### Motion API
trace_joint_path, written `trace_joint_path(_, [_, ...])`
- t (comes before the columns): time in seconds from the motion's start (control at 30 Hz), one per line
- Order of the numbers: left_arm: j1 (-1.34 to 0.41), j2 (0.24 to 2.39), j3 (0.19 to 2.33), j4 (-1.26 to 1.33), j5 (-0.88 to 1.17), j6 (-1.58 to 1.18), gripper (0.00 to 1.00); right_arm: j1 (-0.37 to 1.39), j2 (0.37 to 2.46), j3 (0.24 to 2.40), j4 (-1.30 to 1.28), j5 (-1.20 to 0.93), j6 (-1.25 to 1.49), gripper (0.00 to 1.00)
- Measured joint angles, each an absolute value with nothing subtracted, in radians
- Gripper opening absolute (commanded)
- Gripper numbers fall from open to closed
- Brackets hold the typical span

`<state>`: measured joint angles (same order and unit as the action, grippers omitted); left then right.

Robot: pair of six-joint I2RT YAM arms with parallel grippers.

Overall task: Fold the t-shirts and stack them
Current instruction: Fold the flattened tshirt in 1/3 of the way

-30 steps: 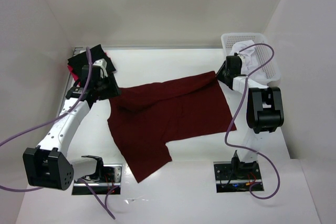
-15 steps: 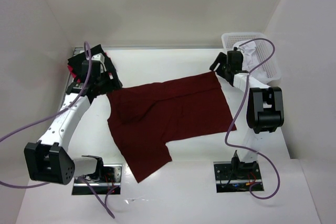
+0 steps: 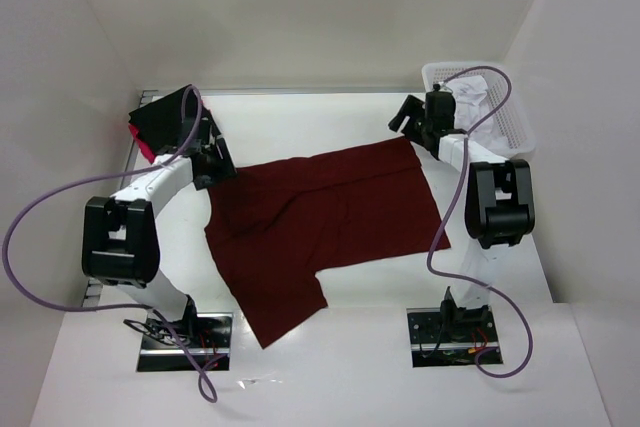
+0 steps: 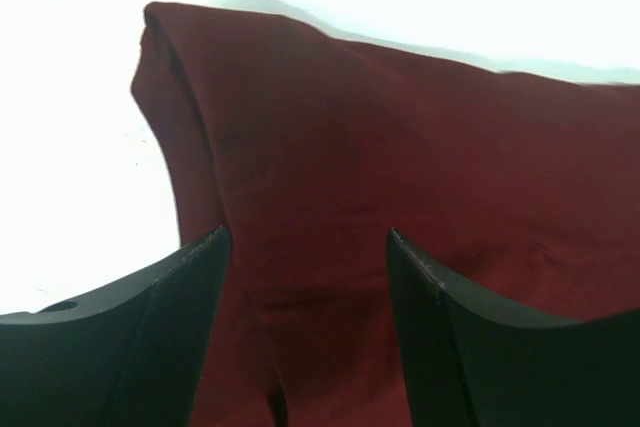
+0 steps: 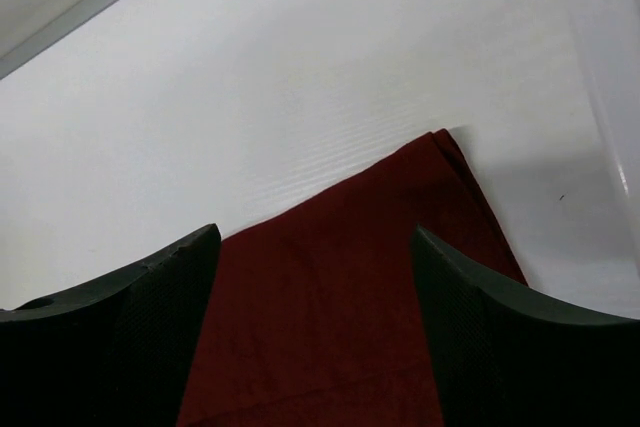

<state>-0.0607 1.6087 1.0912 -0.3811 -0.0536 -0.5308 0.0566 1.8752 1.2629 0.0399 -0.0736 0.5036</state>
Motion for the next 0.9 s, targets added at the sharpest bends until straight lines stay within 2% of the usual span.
trace_joint_path(0.3, [-0.04,1.702,1.094,-0.363,-0.107,-0.531,0.69,0.057,1.908,1.263,0.037,-0.099,0.495,0.77])
trace_joint_path(0.57, [-0.033,1.749,1.096,-0.331,-0.147,-0.532,0.56,0.071,1.92,1.284,0.027,-0.071,0.468,0.76])
trace_joint_path(0.7, [-0.033,1.766,1.096,-0.319,-0.165,-0.537,0.43,0.082,1.923,1.291,0.022,-0.064,0.46,0.76])
trace_joint_path(0.9, [-0.021,1.799,1.096,-0.308,-0.186,-0.555,0.33,0.083,1.923,1.294,0.019,-0.061,0.451,0.76])
